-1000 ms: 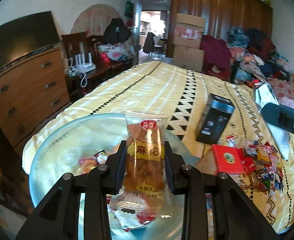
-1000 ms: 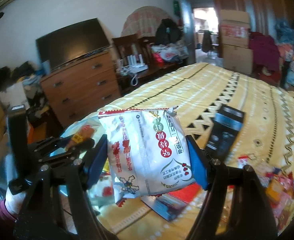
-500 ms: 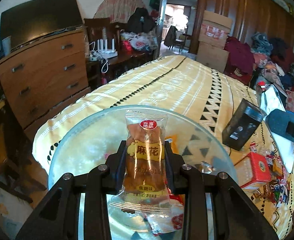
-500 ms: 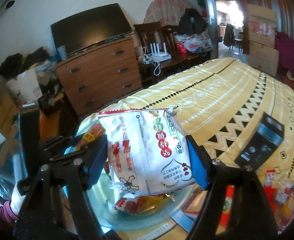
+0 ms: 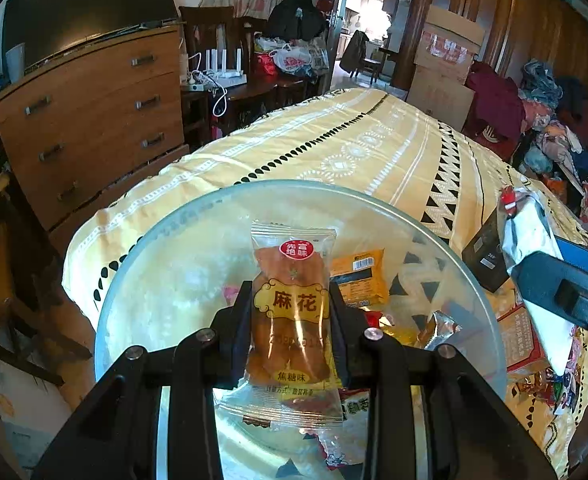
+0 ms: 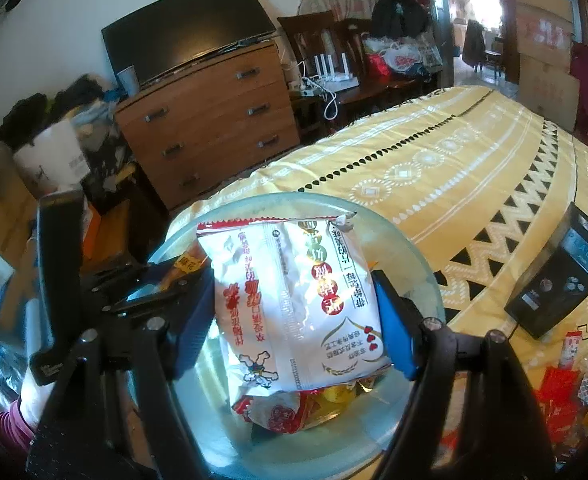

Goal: Organize snacks
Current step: 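Carry both held packets over the clear glass bowl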

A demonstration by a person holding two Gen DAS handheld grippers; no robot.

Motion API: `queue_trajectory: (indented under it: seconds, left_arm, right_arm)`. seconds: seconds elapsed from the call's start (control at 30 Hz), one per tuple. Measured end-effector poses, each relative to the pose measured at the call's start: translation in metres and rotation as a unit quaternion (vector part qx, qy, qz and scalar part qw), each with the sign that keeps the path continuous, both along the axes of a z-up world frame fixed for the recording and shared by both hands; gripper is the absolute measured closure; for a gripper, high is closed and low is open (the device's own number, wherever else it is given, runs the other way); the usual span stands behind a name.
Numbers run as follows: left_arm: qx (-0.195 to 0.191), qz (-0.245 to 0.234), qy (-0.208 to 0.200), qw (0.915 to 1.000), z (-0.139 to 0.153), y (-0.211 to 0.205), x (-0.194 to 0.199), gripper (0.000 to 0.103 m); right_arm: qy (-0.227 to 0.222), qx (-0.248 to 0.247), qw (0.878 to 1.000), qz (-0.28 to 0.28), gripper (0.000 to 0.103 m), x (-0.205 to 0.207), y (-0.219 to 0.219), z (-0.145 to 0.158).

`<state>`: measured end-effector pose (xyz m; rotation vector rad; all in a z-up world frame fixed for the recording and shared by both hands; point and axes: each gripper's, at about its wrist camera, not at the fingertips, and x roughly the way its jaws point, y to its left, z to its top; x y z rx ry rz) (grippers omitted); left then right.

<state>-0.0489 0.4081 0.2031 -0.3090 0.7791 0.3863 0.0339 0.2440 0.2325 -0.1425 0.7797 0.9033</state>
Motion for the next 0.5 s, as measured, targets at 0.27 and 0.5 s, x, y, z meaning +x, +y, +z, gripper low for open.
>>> queue_trajectory:
  seconds: [0.27,0.5]
  left_arm:
    - [-0.008,0.001,0.006,0.9999,-0.0068,0.0046,0.0026,0.069]
    - [-0.009,0.000,0.007,0.9999,-0.0081,0.0049,0.0038,0.069]
  right_arm:
    - [0.006,-0.005,1.000,0.002,0.028,0.0011,0.0088,-0.0059]
    - [0.007,-0.004,1.000,0.001,0.028,0.0014,0.0093,-0.0070]
